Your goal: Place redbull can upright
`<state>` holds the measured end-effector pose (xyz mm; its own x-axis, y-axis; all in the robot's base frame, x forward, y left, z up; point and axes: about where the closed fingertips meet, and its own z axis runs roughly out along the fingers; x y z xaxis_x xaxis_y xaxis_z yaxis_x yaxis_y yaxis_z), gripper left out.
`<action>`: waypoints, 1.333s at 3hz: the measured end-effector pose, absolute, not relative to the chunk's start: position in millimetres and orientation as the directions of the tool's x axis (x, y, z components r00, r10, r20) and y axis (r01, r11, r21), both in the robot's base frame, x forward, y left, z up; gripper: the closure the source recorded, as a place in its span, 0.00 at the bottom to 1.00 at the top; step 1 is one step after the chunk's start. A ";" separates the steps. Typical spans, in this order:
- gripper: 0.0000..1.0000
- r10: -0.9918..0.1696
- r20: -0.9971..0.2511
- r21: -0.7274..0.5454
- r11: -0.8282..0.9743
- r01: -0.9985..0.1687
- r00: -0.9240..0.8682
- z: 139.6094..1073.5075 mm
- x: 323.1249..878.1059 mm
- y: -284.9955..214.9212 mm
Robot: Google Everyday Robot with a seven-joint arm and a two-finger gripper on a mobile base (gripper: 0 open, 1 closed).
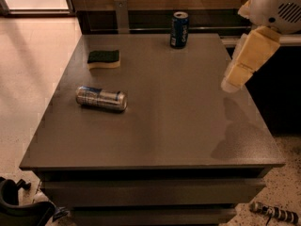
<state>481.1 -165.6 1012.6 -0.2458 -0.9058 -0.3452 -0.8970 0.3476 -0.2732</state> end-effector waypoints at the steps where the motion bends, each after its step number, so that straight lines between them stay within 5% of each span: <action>1: 0.00 -0.852 -0.442 -0.245 0.416 -0.876 -0.281 1022.7 509.0 -124.5; 4: 0.00 -0.884 -0.377 -0.195 0.369 -0.909 -0.278 1009.6 567.7 11.5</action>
Offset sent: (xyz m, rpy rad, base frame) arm 0.0913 0.1594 -0.0001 0.1681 0.0637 -0.0540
